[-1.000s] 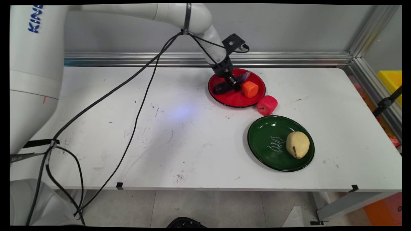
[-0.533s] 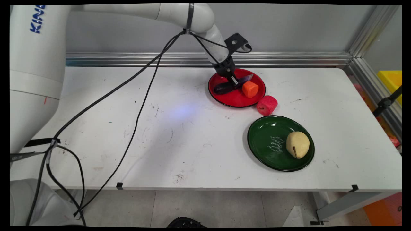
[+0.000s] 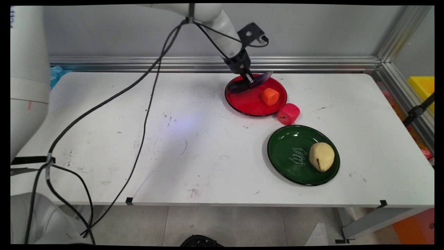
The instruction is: Place the picked object on the table
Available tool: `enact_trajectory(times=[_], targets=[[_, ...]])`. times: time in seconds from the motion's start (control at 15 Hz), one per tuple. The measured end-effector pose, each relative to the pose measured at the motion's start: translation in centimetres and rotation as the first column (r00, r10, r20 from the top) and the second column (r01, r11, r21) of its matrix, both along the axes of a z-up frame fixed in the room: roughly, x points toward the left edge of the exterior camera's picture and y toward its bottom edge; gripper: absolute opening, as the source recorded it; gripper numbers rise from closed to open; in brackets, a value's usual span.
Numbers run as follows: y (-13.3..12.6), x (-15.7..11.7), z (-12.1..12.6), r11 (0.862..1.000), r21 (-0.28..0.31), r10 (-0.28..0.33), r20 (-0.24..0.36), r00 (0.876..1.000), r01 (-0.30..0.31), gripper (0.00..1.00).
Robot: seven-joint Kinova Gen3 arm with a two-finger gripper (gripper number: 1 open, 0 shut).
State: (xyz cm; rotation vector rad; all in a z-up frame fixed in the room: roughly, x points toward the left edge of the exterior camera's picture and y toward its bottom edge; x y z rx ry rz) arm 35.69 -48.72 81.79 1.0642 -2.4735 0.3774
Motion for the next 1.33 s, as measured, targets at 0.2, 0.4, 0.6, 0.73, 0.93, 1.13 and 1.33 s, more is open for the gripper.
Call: enact_trajectory(times=[0.2,0.4,0.6,0.73,0.93,1.13,1.33], targets=[[1.2,0.4,2.0,1.000,-0.019,-0.024,-0.002,1.000,0.024,0.00],[3.2,1.3,4.7,0.996,-0.045,-0.074,0.001,0.997,0.074,0.00],[5.3,2.2,6.4,0.990,-0.054,-0.127,0.005,0.992,0.127,0.00],[6.7,2.9,7.2,0.985,-0.054,-0.166,0.007,0.986,0.166,0.00],[9.2,4.1,8.3,0.968,-0.044,-0.246,0.010,0.969,0.246,0.00],[12.1,5.8,8.9,0.936,-0.021,-0.350,0.017,0.937,0.350,0.00],[15.0,7.3,9.0,0.900,0.009,-0.436,0.017,0.900,0.436,0.00]])
